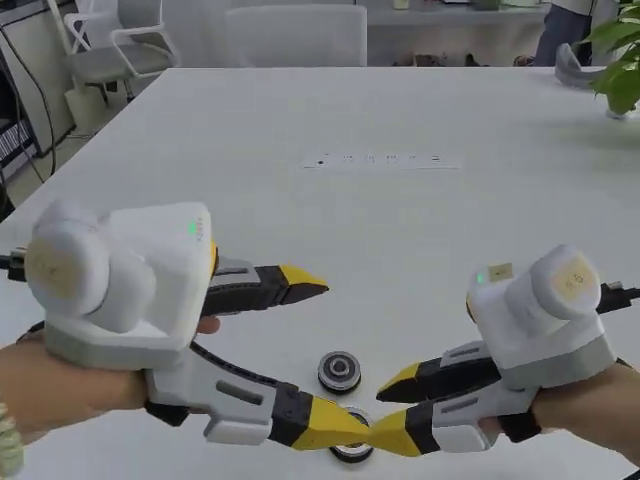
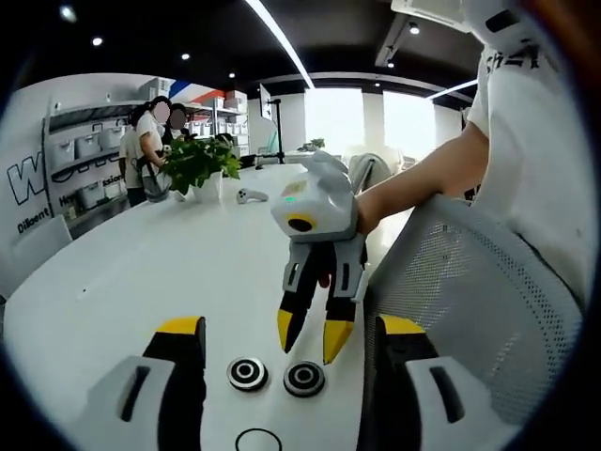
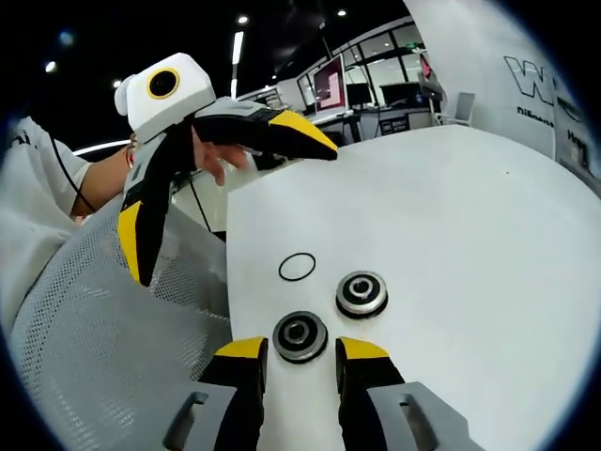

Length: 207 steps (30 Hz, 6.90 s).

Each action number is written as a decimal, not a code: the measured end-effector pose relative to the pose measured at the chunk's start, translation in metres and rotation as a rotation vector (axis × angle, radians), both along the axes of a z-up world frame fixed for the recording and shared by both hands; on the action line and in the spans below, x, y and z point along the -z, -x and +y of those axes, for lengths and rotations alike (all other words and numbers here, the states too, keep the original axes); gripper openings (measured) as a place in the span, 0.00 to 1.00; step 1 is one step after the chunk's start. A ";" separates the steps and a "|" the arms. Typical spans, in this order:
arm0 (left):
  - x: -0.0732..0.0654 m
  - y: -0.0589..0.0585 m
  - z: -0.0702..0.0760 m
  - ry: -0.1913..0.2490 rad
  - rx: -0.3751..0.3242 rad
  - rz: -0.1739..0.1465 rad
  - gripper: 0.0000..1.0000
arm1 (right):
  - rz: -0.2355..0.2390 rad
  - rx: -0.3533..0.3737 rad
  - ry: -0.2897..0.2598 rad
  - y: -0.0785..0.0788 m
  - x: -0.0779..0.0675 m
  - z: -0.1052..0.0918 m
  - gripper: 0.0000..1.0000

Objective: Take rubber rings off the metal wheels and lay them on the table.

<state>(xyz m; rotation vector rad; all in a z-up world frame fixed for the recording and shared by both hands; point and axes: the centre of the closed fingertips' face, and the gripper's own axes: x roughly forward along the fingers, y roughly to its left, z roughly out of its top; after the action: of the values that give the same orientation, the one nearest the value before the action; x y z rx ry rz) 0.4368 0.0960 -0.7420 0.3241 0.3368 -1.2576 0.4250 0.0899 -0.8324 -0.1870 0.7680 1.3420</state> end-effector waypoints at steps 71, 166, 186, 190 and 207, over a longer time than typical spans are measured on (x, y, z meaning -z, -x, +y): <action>0.094 0.009 -0.003 -0.134 -0.044 0.090 0.08 | -0.207 -0.149 0.108 0.005 0.025 -0.005 0.01; 0.095 0.005 -0.004 -0.133 -0.050 0.081 0.07 | 0.177 0.156 -0.074 -0.004 -0.010 0.014 0.00; 0.092 0.008 -0.003 -0.123 -0.081 0.191 0.12 | 0.165 0.178 -0.044 -0.009 -0.003 0.005 0.00; 0.091 0.008 -0.003 -0.129 -0.073 0.185 0.13 | 0.166 0.178 -0.034 -0.009 -0.001 0.004 0.00; 0.075 0.010 0.003 -0.196 -0.011 0.147 0.29 | 0.159 0.168 -0.007 -0.008 0.005 0.002 0.00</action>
<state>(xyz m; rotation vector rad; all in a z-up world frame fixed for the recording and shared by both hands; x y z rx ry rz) 0.4265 0.0991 -0.8169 0.3969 0.5895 -1.2433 0.4330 0.0918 -0.8370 -0.0096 0.8921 1.2100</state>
